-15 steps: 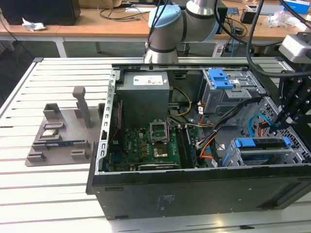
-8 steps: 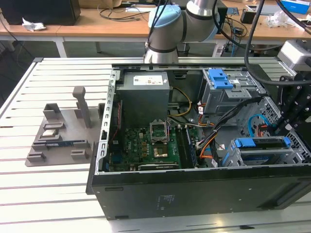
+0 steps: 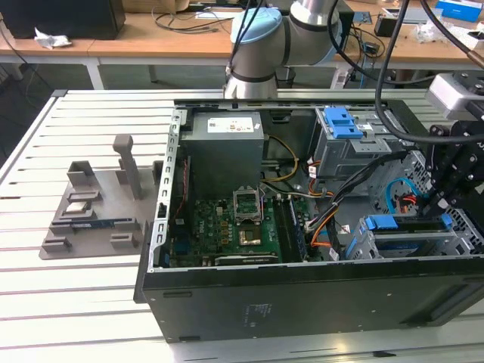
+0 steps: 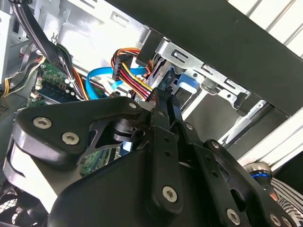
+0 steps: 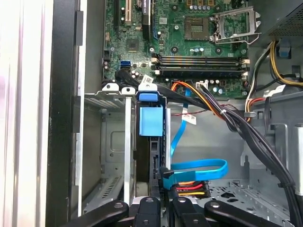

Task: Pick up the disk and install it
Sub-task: 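Insert the first disk wire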

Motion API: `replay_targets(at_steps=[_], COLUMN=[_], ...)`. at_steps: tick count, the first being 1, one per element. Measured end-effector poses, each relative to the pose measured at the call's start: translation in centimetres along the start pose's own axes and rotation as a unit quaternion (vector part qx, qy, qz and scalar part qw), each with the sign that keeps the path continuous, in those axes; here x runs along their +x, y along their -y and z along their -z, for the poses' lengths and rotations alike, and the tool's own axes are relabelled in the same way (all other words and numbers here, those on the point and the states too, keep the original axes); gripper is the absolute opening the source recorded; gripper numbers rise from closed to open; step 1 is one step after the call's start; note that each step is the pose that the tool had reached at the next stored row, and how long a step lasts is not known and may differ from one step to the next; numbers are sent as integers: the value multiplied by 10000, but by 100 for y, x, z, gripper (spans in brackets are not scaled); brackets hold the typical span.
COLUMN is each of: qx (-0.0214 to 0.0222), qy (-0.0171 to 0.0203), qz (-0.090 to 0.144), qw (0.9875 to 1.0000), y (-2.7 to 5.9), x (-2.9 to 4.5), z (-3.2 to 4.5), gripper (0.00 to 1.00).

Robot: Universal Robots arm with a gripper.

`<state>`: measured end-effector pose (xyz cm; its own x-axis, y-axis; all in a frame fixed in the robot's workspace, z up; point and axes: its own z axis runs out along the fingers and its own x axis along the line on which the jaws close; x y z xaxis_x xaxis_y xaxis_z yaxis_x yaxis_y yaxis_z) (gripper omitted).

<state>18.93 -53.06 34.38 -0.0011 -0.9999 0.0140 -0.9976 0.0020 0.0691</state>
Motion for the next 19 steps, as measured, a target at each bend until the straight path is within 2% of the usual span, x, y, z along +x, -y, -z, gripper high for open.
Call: replay_targets(at_steps=[5, 11, 19], qx=[0, 2, 2], qy=[1, 1, 45], qz=[0, 8, 9], qw=[10000, 10000, 10000], y=[-2, -5, -3], x=[19, 37, 50], z=[-25, -1, -21], gripper=[17, 17, 17])
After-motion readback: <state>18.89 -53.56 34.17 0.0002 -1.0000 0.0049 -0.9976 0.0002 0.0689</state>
